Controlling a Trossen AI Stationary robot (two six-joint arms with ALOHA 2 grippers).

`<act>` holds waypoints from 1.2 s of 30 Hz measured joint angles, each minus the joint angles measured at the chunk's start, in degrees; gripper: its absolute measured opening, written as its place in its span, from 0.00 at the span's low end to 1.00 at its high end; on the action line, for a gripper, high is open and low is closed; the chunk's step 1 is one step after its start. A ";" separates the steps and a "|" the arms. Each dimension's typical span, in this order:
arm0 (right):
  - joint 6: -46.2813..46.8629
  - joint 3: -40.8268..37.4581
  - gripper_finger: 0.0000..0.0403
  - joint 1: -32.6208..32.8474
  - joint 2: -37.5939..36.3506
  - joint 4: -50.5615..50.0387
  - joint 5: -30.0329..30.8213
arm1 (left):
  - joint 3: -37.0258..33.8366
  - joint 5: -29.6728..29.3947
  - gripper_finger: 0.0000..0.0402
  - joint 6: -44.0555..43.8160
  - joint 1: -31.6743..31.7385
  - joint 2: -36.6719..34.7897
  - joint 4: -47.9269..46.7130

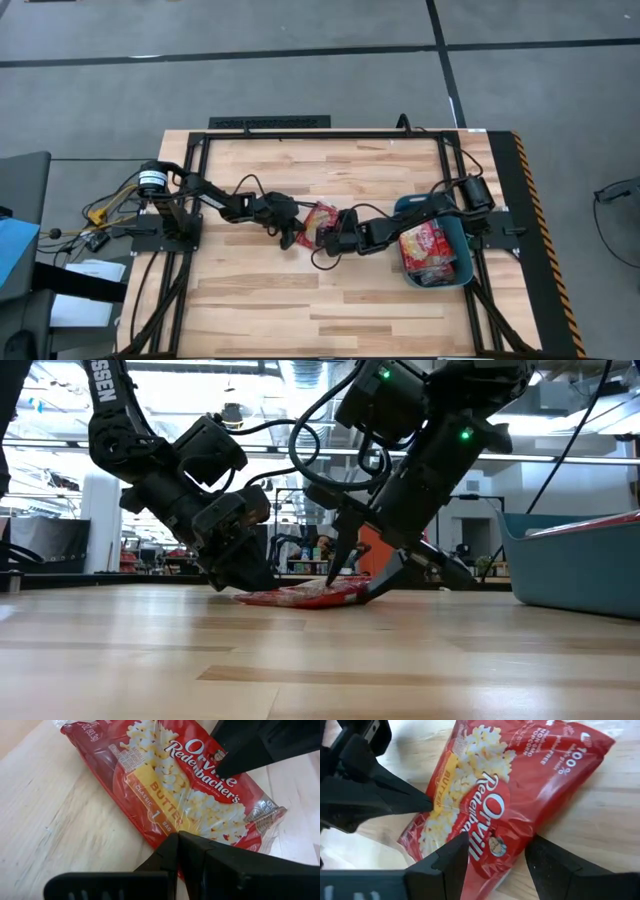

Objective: Sort popcorn bags into baskets
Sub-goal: Stack the popcorn bag into the blue bin

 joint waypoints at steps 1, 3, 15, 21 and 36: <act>0.04 -0.02 0.54 -0.22 0.02 0.42 -0.24 | 0.00 0.01 0.00 -0.03 0.01 0.00 0.02; 0.05 -0.02 0.52 -0.60 0.06 1.07 -0.67 | -0.06 -0.01 0.00 -0.16 0.02 0.02 0.33; -3.57 -0.07 0.14 -0.88 0.35 2.53 -0.46 | -0.23 4.53 0.00 -0.15 0.10 -0.16 4.35; -5.87 0.04 0.04 -0.84 0.35 3.44 -0.43 | -0.22 11.96 0.00 -1.69 0.88 -6.29 1.24; -24.45 -0.15 0.04 -1.11 -21.85 -14.61 -13.56 | -0.04 8.90 0.00 0.75 1.51 -39.54 -22.86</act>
